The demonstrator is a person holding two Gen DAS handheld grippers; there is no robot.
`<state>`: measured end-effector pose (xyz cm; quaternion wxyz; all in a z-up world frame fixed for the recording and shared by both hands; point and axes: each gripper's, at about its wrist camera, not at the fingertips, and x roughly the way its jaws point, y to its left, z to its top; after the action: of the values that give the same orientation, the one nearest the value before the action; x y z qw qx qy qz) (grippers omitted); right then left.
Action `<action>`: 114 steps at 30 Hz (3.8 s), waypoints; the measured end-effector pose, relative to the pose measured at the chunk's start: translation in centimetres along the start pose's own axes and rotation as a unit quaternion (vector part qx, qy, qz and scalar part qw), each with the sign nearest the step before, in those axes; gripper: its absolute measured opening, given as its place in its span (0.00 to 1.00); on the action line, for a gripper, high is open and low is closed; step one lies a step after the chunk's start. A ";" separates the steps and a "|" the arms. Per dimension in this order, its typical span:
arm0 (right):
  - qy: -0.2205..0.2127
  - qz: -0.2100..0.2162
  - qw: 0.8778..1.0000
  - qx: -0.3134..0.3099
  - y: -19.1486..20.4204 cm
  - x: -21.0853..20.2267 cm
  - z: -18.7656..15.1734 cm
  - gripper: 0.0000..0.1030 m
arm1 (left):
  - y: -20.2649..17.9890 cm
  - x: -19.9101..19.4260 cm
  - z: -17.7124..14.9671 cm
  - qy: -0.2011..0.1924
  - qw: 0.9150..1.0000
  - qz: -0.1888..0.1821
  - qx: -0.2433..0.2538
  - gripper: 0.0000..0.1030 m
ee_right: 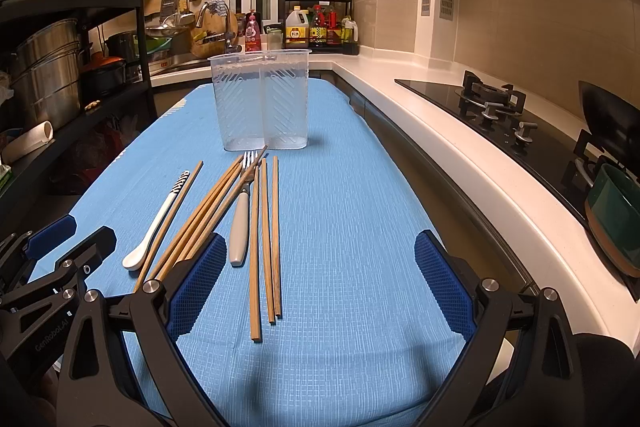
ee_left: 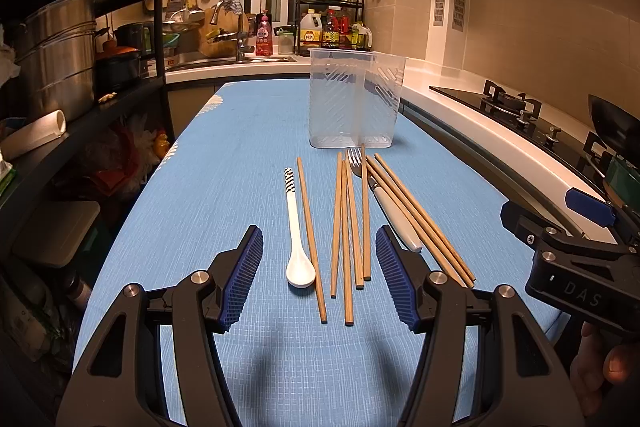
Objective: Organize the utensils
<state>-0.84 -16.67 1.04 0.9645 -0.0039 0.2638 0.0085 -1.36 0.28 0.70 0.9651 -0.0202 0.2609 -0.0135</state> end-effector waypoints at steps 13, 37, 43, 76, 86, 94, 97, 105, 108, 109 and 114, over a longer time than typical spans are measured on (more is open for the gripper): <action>0.037 0.020 0.998 0.050 -1.4 1.6 -0.5 0.41 | 2.0 0.9 -0.3 0.020 0.999 0.008 -0.037 0.36; 0.162 0.102 0.978 0.078 0.5 8.9 -2.0 0.11 | 3.7 5.2 -1.2 0.073 0.992 0.015 -0.097 0.26; 0.156 0.089 0.983 0.044 1.6 8.7 -1.8 0.11 | 3.9 6.9 -1.4 0.089 0.991 0.011 -0.104 0.26; 0.138 0.039 0.989 0.044 0.2 6.8 -3.1 0.07 | 1.6 4.8 -3.8 0.051 0.997 0.054 -0.029 0.11; 0.112 0.022 0.992 0.046 0.6 5.5 -4.1 0.07 | 1.4 5.0 -3.9 0.036 0.997 0.067 -0.029 0.11; 0.101 0.008 0.994 0.029 1.2 5.3 -4.3 0.06 | 1.8 4.9 -3.8 0.029 0.996 0.075 -0.033 0.11; 0.099 0.007 0.995 0.027 1.4 5.3 -4.3 0.05 | 1.7 5.0 -3.7 0.029 0.996 0.077 -0.030 0.11; 0.081 -0.008 0.997 0.017 1.3 4.5 -3.6 0.05 | 1.4 4.0 -3.0 0.004 0.997 0.074 -0.017 0.05; 0.069 -0.010 0.998 0.006 1.6 3.8 -3.2 0.05 | 1.2 3.2 -2.7 -0.010 0.997 0.075 -0.012 0.05; 0.066 -0.012 0.998 0.002 1.6 3.6 -3.2 0.05 | 1.2 3.0 -2.6 -0.013 0.997 0.075 -0.011 0.04; 0.078 -0.014 0.997 0.004 1.5 4.0 -3.4 0.05 | 2.1 3.2 -2.7 -0.001 0.997 0.067 -0.036 0.04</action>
<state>0.80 -15.20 -3.95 0.9410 -0.0040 0.3384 -0.0062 0.08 2.17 -3.39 0.9627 -0.0373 0.2609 0.0610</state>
